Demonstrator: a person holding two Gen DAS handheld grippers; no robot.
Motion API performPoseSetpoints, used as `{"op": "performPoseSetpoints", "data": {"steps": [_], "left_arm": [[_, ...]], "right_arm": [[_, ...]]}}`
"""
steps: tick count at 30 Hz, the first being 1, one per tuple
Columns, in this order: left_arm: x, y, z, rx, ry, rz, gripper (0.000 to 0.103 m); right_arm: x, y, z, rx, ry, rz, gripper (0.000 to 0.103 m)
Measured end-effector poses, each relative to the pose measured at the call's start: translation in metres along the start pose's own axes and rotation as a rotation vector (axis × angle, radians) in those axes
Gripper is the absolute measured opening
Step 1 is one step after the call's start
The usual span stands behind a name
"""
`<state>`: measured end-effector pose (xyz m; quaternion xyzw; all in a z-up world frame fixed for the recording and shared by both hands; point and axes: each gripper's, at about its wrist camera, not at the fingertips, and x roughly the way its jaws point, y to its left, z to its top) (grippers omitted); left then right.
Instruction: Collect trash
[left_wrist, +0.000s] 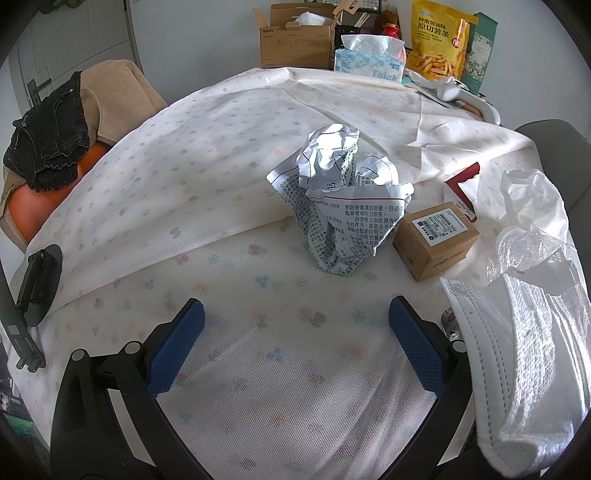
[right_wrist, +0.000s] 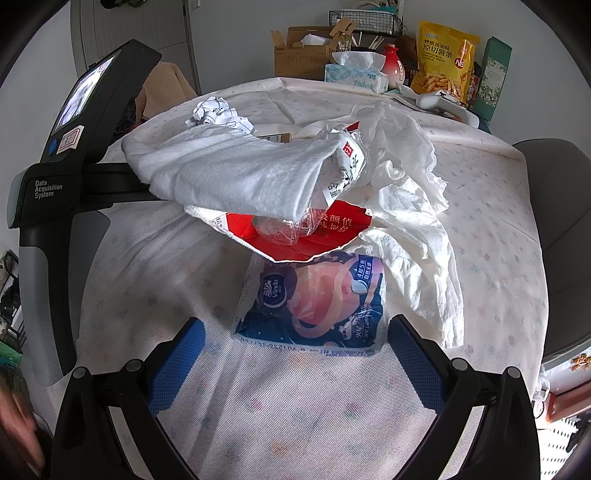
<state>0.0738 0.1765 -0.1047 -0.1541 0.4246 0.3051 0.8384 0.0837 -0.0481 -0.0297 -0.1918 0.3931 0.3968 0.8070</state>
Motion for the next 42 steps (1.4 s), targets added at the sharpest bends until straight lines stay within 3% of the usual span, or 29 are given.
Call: {"op": "performPoseSetpoints", "data": {"steps": [18, 22, 24, 26, 28, 32, 37, 42], "left_arm": [[-0.003, 0.006, -0.002, -0.025, -0.001, 0.015, 0.099], [-0.013, 0.006, -0.005, 0.045, 0.011, -0.013, 0.099], [-0.037, 0.008, -0.005, 0.114, -0.062, 0.007, 0.099], [-0.059, 0.014, -0.002, 0.121, -0.134, 0.066, 0.099], [-0.084, 0.032, 0.005, 0.097, -0.193, 0.073, 0.099], [-0.127, 0.059, 0.013, 0.041, -0.264, -0.005, 0.099], [-0.169, 0.057, 0.008, 0.044, -0.389, -0.064, 0.099], [-0.199, 0.031, -0.010, 0.076, -0.469, -0.192, 0.099]], "right_arm": [[0.011, 0.000, 0.004, -0.013, -0.001, 0.012, 0.097], [-0.003, -0.001, -0.001, -0.018, 0.020, -0.022, 0.096], [-0.014, -0.004, -0.001, -0.012, -0.001, -0.026, 0.096], [-0.025, -0.006, 0.000, -0.009, -0.013, -0.021, 0.096], [-0.038, -0.004, 0.002, -0.016, -0.031, -0.044, 0.096], [-0.071, -0.002, 0.000, -0.013, -0.088, -0.046, 0.096], [-0.112, -0.011, -0.006, 0.036, -0.175, -0.024, 0.096], [-0.165, -0.029, -0.022, 0.109, -0.329, -0.166, 0.096]]}}
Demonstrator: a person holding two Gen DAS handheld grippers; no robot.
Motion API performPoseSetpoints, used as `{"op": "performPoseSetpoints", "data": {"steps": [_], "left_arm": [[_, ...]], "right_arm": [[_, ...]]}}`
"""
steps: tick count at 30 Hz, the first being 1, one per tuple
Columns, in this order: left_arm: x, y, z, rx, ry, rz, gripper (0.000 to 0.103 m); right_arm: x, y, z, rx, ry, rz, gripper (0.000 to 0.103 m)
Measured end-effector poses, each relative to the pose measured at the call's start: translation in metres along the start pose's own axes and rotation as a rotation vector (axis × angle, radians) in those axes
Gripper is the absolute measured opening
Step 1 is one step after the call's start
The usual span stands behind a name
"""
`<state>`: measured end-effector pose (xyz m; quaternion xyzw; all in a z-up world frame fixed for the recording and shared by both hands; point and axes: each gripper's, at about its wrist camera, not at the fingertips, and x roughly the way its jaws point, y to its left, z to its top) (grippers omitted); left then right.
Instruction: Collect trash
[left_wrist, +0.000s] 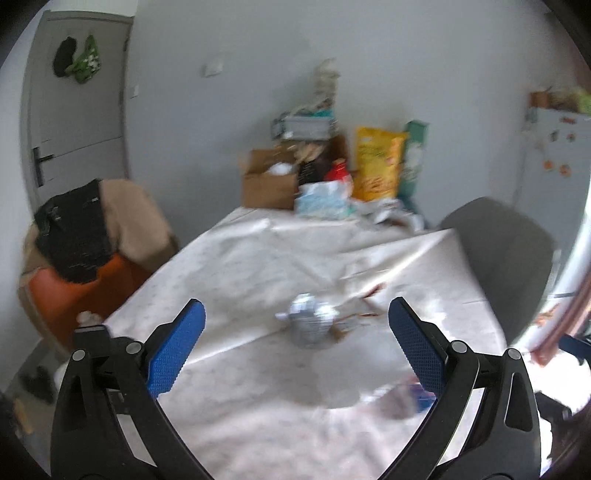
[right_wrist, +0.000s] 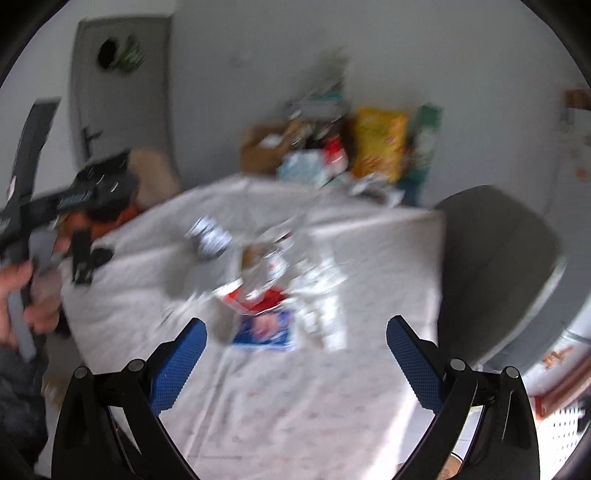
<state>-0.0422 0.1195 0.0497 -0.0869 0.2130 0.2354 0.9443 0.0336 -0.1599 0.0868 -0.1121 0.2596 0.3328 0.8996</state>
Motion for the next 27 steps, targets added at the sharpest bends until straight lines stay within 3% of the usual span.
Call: {"op": "performPoseSetpoints", "data": {"steps": [5, 8, 11, 15, 22, 27], "left_arm": [[-0.027, -0.030, -0.024, 0.012, -0.130, -0.032, 0.099], [-0.029, -0.043, -0.034, -0.011, -0.117, -0.073, 0.099], [-0.027, -0.058, -0.042, -0.007, -0.091, -0.126, 0.099], [-0.022, -0.081, -0.050, 0.051, -0.003, -0.185, 0.099], [-0.018, -0.092, -0.060, 0.059, 0.068, -0.205, 0.099], [-0.019, -0.093, -0.062, 0.059, 0.072, -0.204, 0.099]], "right_arm": [[-0.027, -0.038, -0.009, 0.142, -0.047, -0.080, 0.096], [-0.040, -0.050, -0.021, 0.237, -0.032, -0.233, 0.096], [-0.046, -0.052, -0.029, 0.270, -0.029, -0.288, 0.096], [-0.058, -0.057, -0.036, 0.340, -0.050, -0.422, 0.096], [-0.063, -0.060, -0.043, 0.365, -0.055, -0.412, 0.096], [-0.062, -0.060, -0.044, 0.364, -0.043, -0.397, 0.096]]}}
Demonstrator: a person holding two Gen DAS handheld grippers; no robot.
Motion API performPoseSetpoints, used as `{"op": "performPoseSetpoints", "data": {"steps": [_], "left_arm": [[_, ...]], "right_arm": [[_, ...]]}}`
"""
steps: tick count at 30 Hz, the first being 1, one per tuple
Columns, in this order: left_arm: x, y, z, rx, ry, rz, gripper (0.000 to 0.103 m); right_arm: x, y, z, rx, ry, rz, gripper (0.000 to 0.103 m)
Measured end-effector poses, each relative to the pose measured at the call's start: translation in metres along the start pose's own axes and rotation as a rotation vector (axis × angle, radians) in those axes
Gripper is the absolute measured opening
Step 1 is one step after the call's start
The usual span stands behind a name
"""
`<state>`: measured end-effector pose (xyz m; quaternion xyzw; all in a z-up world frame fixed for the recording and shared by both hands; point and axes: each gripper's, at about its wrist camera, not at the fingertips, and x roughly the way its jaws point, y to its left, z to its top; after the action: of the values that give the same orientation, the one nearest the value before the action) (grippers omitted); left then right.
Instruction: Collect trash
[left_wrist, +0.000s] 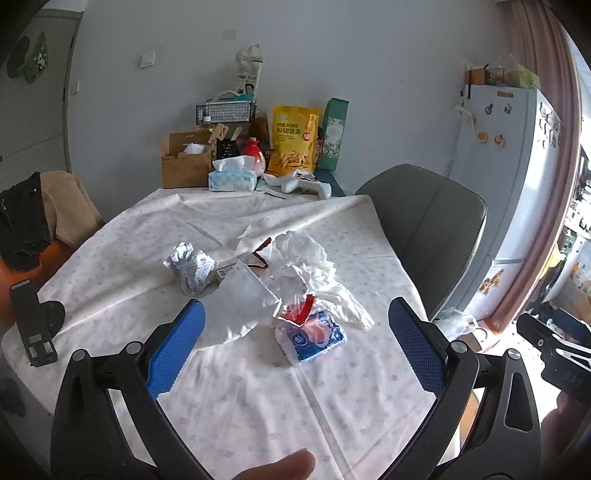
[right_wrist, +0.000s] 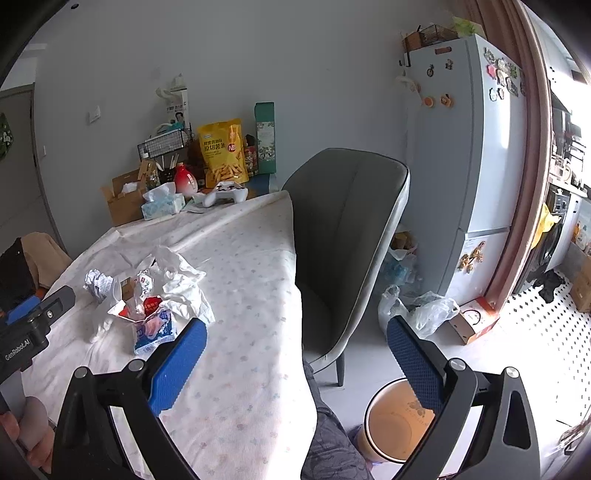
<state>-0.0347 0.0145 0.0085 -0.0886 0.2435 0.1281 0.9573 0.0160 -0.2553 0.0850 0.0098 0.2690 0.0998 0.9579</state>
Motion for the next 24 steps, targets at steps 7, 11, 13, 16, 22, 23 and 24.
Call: {"op": "performPoseSetpoints", "data": {"steps": [7, 11, 13, 16, 22, 23, 24], "left_arm": [[0.0012, -0.0046, -0.0005, 0.020, 0.013, 0.005, 0.099], [0.0006, -0.0052, 0.0001, 0.024, 0.015, 0.000, 0.099], [0.0008, -0.0053, -0.0001, 0.023, 0.015, 0.000, 0.099], [0.0002, -0.0062, -0.0005, 0.030, 0.018, -0.007, 0.099], [-0.0012, -0.0087, -0.0005, 0.033, 0.019, -0.023, 0.099], [-0.0009, -0.0096, -0.0004, 0.035, 0.019, -0.026, 0.099], [-0.0006, -0.0095, -0.0001, 0.037, 0.019, -0.029, 0.099]], "right_arm": [[-0.0012, -0.0012, -0.0007, -0.004, -0.008, 0.000, 0.096], [-0.0002, -0.0017, -0.0002, -0.003, -0.007, 0.007, 0.096], [0.0001, -0.0018, -0.0001, 0.000, -0.010, 0.012, 0.096], [0.0004, -0.0011, -0.0005, -0.003, -0.014, 0.016, 0.096], [0.0026, -0.0007, -0.0016, -0.006, -0.012, 0.015, 0.096], [0.0022, -0.0005, -0.0012, -0.004, -0.011, 0.016, 0.096], [0.0027, -0.0008, -0.0012, -0.003, -0.011, 0.016, 0.096]]}}
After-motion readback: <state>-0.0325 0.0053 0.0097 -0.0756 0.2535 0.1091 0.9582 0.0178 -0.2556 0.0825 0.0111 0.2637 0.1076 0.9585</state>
